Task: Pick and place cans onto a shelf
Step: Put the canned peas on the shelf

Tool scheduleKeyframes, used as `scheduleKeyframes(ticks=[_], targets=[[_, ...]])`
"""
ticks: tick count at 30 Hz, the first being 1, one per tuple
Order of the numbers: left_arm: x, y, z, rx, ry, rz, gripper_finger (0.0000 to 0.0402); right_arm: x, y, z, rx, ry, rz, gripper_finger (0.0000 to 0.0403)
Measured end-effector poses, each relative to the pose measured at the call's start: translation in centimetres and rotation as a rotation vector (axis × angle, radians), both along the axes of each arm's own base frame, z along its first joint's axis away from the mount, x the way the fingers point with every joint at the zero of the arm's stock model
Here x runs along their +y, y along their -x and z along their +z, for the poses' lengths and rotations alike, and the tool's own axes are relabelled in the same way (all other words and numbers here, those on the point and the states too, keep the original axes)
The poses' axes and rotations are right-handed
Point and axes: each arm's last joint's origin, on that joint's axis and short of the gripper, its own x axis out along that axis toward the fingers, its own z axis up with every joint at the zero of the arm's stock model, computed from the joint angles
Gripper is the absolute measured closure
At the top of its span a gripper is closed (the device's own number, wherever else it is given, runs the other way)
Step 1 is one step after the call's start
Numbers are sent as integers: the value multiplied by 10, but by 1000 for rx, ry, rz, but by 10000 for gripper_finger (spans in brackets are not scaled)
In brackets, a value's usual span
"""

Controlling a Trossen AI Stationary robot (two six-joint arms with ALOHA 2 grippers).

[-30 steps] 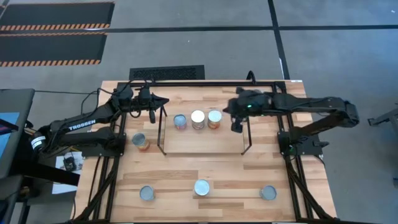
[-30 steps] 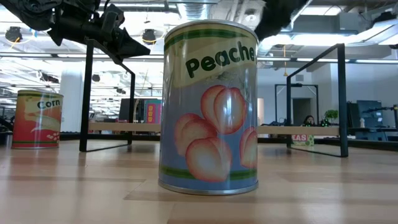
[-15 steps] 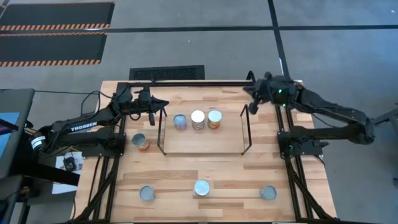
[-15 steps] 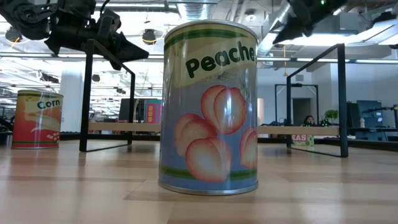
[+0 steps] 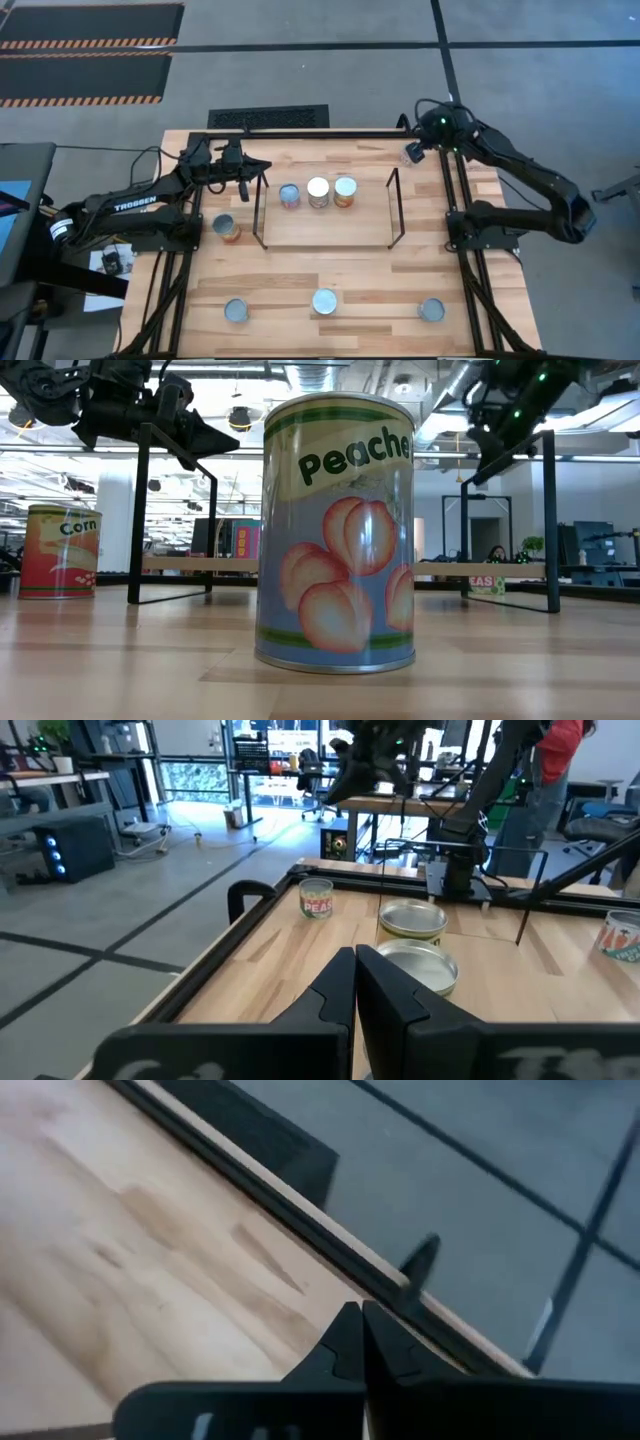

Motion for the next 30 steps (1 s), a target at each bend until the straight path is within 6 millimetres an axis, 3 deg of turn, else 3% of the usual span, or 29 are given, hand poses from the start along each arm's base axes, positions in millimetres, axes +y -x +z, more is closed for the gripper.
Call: scheduleKeyframes(ticks=[12,17,30], targets=[[0,0,0,6,-12,-1,401,-40,-15,-53,48,-325,-70,385],[0,0,-1,9,-12,-1,401,-48,-23,-71,58,-418,-96,380],[0,0,-1,15,-16,-1,401,-61,-40,-110,187,-485,-143,258]])
